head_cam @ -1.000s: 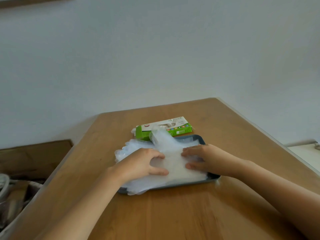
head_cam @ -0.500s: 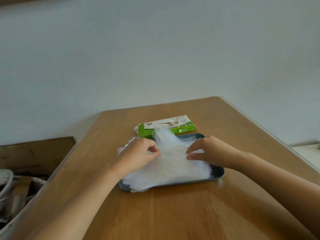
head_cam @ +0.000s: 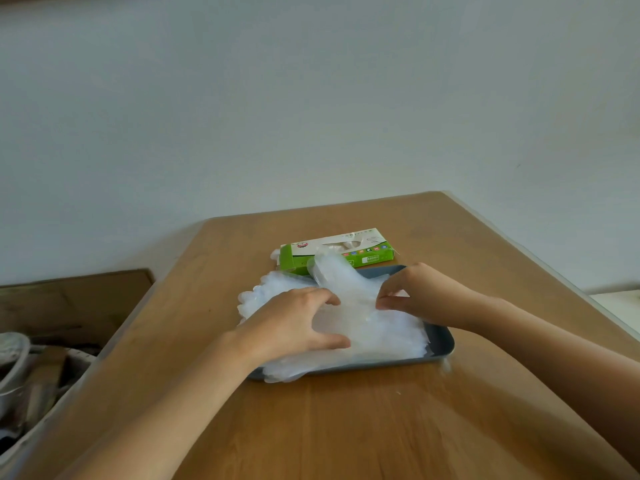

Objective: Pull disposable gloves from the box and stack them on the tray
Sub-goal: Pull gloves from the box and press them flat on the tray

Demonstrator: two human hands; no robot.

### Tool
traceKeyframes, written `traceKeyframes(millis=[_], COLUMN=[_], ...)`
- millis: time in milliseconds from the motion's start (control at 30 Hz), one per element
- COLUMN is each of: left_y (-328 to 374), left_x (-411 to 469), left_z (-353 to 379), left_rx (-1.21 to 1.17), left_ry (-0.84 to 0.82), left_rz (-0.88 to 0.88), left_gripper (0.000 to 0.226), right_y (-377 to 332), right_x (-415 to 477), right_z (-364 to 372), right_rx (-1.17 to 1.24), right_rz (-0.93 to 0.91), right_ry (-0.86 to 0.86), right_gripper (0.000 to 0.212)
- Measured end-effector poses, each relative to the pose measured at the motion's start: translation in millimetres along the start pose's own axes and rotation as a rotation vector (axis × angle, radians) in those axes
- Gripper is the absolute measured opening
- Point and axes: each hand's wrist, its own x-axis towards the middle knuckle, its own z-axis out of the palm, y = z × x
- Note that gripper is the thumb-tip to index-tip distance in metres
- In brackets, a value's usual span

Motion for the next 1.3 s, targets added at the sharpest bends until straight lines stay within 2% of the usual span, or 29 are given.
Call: traceKeyframes(millis=[67, 167, 233, 333, 400, 433, 500, 567, 633, 733, 833, 933, 1067, 1300], left_y=[2, 1, 0, 1, 6, 8, 10, 12, 14, 23, 29, 16, -7, -47], left_x=[1, 2, 1, -4, -8, -10, -11, -12, -9, 9, 32, 44, 36, 13], left_z=[2, 3, 1, -1, 0, 1, 0, -5, -9, -3, 19, 37, 34, -11], left_rx=[0.039, 0.137, 0.145, 0.145, 0.137, 0.13, 0.086, 0.005, -0.064, -0.005, 0.086, 0.145, 0.126, 0.236], left_ry=[0.031, 0.125, 0.2, 0.183, 0.061, -0.007, -0.086, -0.066, 0.004, 0.0, -0.154, -0.237, -0.279, -0.477], left_rz=[0.015, 0.04, 0.036, 0.048, 0.058, 0.052, -0.006, -0.056, -0.083, -0.007, 0.056, 0.047, 0.0, -0.15], left_gripper=[0.055, 0.03, 0.02, 0.022, 0.025, 0.029, 0.051, 0.071, 0.067, 0.039, 0.051, 0.064, 0.086, 0.119], right_y=[0, 0, 1, -1, -4, -6, -9, -10, -10, -9, -10, -8, 3, 1], right_x=[1, 2, -1, -7, -9, -8, -9, -12, -17, -20, -19, -20, -25, -16], right_z=[-3, -8, -13, -16, -12, -8, 1, 11, 19, 24, 27, 24, 9, -18], right_rx=[0.025, 0.059, 0.063, 0.082, 0.127, 0.135, 0.075, -0.049, -0.2, -0.296, -0.331, -0.363, -0.408, -0.436], right_rz=[-0.023, -0.052, -0.066, -0.04, 0.001, 0.011, -0.014, -0.032, -0.057, -0.064, -0.029, 0.003, 0.011, -0.009], right_ry=[0.021, 0.043, -0.015, -0.168, -0.178, -0.158, -0.137, -0.193, -0.264, -0.253, -0.258, -0.316, -0.411, -0.556], right_gripper=[0.02, 0.018, 0.018, 0.029, 0.047, 0.05, 0.043, 0.053, 0.069, 0.082, 0.09, 0.096, 0.089, 0.084])
